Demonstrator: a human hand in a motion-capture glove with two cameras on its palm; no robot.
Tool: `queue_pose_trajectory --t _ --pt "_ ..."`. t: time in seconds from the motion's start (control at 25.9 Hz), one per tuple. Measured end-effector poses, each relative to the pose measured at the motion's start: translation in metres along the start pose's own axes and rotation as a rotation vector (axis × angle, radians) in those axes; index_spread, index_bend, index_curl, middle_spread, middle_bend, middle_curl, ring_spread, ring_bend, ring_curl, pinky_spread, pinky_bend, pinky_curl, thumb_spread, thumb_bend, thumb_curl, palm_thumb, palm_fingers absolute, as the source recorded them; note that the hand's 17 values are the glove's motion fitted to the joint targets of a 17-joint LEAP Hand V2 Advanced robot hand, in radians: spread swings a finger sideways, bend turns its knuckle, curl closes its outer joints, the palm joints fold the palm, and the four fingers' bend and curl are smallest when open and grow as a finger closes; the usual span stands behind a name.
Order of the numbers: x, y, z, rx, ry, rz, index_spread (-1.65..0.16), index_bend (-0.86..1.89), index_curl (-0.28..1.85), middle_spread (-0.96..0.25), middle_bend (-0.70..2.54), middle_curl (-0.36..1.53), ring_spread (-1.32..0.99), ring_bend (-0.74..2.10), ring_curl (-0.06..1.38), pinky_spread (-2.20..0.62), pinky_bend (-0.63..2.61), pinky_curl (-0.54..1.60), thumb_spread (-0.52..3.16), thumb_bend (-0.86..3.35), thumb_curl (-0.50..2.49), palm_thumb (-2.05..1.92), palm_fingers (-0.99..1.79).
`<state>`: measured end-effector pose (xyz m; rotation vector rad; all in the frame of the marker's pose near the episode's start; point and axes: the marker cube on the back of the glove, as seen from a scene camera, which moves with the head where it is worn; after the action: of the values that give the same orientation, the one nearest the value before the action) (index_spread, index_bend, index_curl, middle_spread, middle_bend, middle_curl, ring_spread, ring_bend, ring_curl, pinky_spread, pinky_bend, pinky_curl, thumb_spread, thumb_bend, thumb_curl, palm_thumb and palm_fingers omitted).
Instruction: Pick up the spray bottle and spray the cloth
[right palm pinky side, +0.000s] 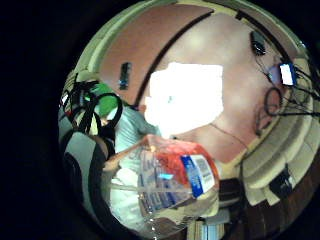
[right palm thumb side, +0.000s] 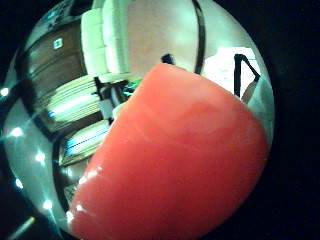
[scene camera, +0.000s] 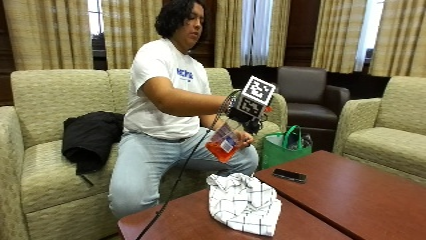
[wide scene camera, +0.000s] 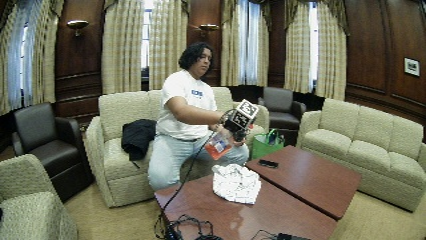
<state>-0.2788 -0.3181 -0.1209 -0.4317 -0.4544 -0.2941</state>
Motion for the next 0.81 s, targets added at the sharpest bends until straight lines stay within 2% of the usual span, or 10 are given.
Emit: queue_pose_trajectory --t 0.15,0.35,0.62,0.73,0.81 --pt "-0.033 -0.015 0.015 0.048 -0.174 -0.122 -0.25 0.34 0.60 -0.15 0.62 0.53 -0.15 0.66 0.47 -0.23 0.43 0.39 0.36 -0.03 0.85 0.88 1.36" --pt "-0.060 -0.052 0.038 0.189 -0.333 -0.252 -0.25 0.33 0.60 -0.15 0.62 0.53 -0.15 0.65 0.46 -0.23 0.44 0.40 0.37 -0.03 0.85 0.89 1.36" --pt "-0.079 -0.105 0.068 0.357 -0.498 -0.321 -0.25 0.33 0.60 -0.15 0.62 0.53 -0.15 0.65 0.47 -0.23 0.45 0.40 0.37 -0.03 0.85 0.89 1.36" --pt "-0.076 -0.120 0.087 0.368 -0.531 -0.348 -0.25 0.33 0.60 -0.14 0.62 0.53 -0.15 0.65 0.47 -0.23 0.45 0.40 0.37 -0.03 0.85 0.89 1.36" --pt "-0.070 -0.118 0.104 0.299 -0.544 -0.389 -0.25 0.33 0.60 -0.14 0.62 0.53 -0.15 0.65 0.47 -0.22 0.45 0.40 0.37 -0.03 0.86 0.89 1.36"
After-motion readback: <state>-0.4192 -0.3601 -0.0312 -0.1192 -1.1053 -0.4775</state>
